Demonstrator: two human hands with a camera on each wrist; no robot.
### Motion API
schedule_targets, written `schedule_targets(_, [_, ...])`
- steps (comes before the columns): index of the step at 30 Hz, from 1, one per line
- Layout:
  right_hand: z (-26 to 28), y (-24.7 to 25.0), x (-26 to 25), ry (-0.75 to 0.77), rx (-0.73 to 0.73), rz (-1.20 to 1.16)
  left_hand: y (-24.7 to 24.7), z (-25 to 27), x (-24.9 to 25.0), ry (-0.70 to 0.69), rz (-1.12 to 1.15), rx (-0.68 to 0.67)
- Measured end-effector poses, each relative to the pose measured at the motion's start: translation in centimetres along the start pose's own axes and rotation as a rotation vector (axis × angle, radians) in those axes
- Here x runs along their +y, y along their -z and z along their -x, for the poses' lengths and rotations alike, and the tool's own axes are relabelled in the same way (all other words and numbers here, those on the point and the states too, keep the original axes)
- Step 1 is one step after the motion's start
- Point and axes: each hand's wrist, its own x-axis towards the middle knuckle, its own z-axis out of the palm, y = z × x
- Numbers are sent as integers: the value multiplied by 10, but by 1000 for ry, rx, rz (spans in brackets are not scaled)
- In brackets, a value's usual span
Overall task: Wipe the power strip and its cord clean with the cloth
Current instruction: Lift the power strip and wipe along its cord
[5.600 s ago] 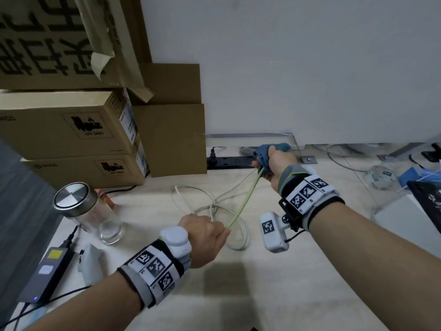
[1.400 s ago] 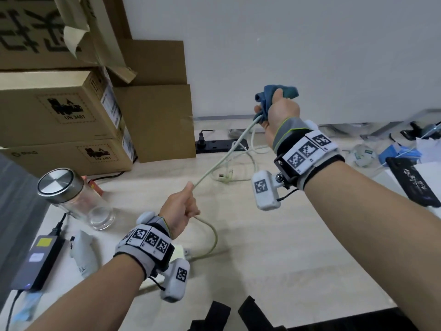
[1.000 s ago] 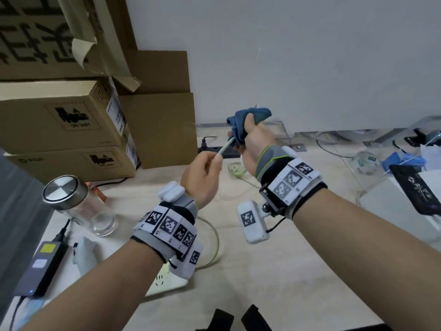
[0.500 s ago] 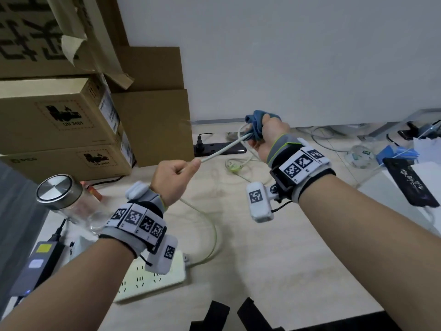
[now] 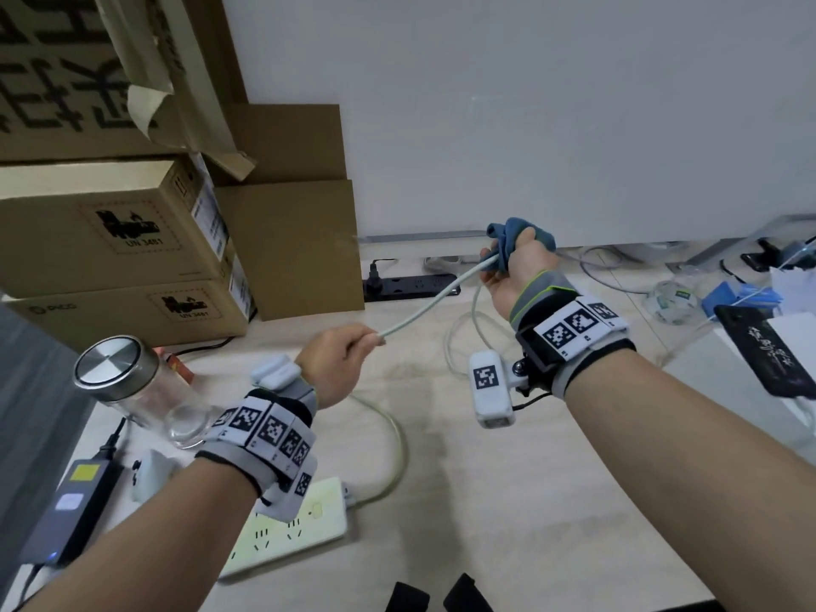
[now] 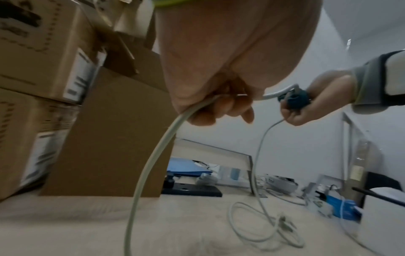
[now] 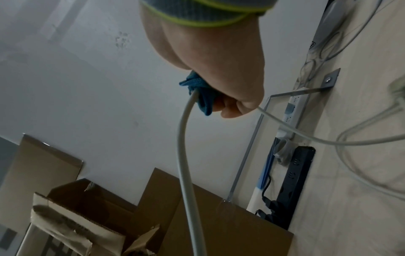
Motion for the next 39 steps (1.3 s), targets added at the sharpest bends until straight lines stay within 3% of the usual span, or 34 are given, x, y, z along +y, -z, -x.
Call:
schedule_targets(8, [24,-18,31,-132,-128,53,-9,-13,36,21,-188,-44])
schedule_targets(12, [39,-17,82,39,-214,552,-7,-27,53,6,-189,29])
schedule_targets(15, [49,-11,100,75,-259,741,-5,-31,58,0,-239,8])
schedule_targets(17, [43,-13,96,26,-218,688,-7,-22,54,-48,-262,-21])
schedule_targets(20, [31,-12,72,-90,-108,387,-12,-2,42,-115,-274,-68])
schedule_targets(25, [0,4,27,-19,-4,354,-5,23,2,-160,-287,-147])
schedule_targets(28, [-15,15,2,-42,92,319,0,37,-40,-75,-270,-169])
schedule_targets(31, [-12,13,9,-12,75,302,0,28,-70,35,-430,-151])
schedule_targets(34, [-4,5,25,-53,15,298,-6,14,-51,96,-428,-112])
schedule_targets(39, [2,0,36,-52,12,183,-19,3,21,24,-98,-31])
